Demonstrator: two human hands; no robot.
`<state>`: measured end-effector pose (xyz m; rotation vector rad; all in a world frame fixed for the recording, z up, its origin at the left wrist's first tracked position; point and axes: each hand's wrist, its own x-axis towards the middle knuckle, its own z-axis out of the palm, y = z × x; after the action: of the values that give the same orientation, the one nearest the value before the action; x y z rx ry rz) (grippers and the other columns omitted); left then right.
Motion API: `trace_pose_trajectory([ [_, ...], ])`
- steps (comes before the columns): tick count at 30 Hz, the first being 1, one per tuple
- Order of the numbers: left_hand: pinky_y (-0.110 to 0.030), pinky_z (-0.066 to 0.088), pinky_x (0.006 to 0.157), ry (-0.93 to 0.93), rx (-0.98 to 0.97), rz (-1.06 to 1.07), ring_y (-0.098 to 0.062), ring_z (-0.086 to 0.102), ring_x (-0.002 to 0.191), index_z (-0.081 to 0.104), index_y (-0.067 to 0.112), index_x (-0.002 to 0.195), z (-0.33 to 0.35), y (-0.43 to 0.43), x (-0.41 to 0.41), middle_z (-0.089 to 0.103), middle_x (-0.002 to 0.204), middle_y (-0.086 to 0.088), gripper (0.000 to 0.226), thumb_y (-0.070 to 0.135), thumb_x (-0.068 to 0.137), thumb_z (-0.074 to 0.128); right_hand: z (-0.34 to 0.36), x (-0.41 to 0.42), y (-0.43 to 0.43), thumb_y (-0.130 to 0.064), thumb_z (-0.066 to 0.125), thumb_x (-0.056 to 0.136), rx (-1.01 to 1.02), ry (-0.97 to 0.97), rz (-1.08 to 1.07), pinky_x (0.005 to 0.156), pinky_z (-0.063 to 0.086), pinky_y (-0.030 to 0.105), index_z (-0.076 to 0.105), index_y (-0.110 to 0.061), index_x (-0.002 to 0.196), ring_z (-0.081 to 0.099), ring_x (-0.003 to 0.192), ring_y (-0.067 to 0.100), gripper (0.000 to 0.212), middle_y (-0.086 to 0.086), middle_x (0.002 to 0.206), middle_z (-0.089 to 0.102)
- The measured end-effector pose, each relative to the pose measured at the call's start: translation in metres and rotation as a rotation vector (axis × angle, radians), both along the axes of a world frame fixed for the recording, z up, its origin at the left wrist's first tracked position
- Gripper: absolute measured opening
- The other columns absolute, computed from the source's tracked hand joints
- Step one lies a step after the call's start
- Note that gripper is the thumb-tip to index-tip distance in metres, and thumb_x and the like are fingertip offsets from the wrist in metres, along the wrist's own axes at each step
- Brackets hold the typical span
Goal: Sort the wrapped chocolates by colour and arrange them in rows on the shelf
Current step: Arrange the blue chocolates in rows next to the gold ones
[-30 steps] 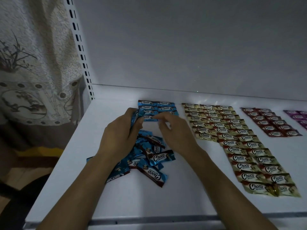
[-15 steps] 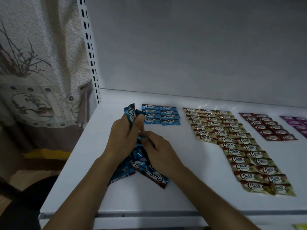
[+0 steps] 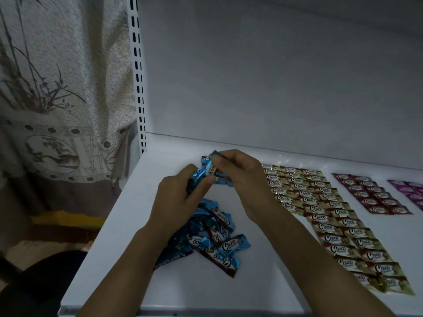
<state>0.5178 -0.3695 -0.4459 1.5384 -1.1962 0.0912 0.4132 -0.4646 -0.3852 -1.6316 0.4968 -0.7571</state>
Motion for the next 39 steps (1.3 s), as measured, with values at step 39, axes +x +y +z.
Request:
trace_pose_trajectory([
  [39,-0.021,0.026,0.042,-0.254,0.254,0.289,-0.013,0.045,0.045,0.049,0.021,0.082,-0.006,-0.001,0.004,0.04,0.051,0.012,0.033,0.05,0.093,0.039,-0.062,-0.035,-0.035,-0.011,0.052,0.093,-0.939,0.571,-0.071,0.081,0.047,0.03,0.069,-0.019,0.112,0.063,0.097,0.019,0.026,0.001,0.109,0.069],
])
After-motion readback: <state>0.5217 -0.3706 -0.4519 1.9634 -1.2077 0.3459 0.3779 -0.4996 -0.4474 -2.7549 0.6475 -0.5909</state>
